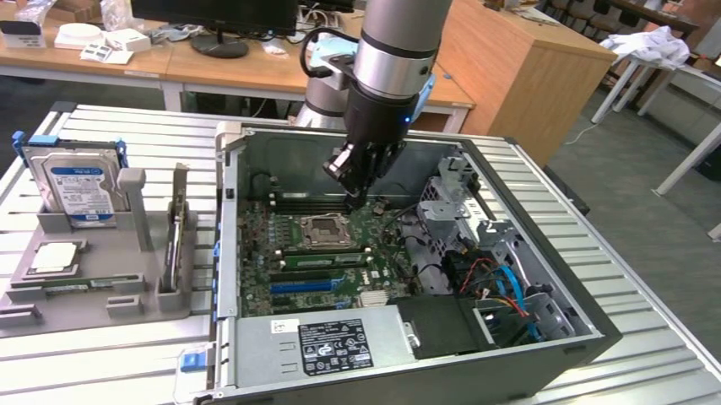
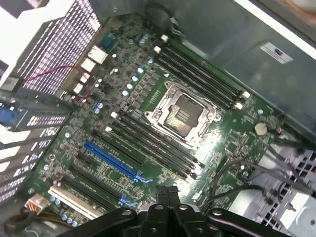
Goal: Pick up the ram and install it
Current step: 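Press down the ram until it locks into place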
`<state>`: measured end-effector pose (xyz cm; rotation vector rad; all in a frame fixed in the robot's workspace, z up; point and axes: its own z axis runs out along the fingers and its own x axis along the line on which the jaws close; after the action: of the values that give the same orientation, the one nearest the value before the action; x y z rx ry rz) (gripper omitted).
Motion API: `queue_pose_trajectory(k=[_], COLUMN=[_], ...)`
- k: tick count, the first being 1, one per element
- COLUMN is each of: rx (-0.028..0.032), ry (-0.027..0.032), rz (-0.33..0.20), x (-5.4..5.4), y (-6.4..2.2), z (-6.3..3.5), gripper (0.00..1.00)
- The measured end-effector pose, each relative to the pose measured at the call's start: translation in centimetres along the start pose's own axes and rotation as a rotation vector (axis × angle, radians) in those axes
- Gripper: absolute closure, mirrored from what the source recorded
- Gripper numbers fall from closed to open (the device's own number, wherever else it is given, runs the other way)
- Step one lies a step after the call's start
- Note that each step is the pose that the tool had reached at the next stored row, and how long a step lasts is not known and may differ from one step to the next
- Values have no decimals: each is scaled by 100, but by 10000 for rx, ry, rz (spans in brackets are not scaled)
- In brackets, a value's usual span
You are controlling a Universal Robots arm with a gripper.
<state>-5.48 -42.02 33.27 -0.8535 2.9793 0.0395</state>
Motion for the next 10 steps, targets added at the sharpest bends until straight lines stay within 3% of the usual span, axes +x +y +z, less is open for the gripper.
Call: queue_pose_trajectory(k=[10], rx=[69], ry=[-19], rz=[1460], x=[0], y=[0], z=[3], gripper=[89])
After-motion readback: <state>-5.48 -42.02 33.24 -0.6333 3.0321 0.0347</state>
